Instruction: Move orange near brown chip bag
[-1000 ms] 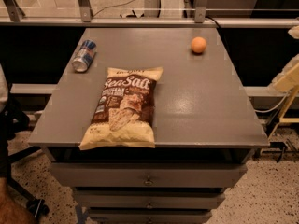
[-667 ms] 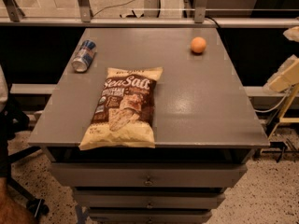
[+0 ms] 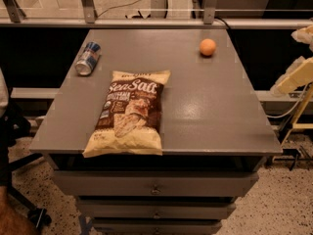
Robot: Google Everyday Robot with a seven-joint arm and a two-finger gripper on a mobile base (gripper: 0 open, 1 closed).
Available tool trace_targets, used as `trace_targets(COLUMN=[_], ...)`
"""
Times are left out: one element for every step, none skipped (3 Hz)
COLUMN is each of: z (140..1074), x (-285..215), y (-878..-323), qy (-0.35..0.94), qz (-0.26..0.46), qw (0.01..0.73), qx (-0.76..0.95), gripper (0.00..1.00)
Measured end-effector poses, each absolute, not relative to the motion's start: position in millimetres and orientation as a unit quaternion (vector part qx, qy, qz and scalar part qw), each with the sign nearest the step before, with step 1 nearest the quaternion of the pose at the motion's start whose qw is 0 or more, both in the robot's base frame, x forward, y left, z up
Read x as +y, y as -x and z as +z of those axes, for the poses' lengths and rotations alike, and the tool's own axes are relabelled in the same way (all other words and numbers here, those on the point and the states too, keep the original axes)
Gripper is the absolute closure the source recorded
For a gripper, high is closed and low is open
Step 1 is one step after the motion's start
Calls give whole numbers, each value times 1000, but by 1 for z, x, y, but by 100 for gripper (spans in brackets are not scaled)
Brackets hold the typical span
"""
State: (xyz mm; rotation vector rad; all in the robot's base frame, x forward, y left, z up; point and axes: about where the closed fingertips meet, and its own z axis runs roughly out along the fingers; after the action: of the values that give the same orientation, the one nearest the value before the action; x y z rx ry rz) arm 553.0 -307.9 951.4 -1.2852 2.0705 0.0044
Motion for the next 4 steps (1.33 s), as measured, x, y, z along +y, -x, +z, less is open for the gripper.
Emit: trace_targets(z=[938,914,910,903], x=[-300,-280,-277,-276], y=[-580,-648,-654,-676], qy=[500,516,517,519], qz=[18,32,37,44], qw=[345,349,351,360], qx=[794,782,780,774], gripper=[0,0,0,0])
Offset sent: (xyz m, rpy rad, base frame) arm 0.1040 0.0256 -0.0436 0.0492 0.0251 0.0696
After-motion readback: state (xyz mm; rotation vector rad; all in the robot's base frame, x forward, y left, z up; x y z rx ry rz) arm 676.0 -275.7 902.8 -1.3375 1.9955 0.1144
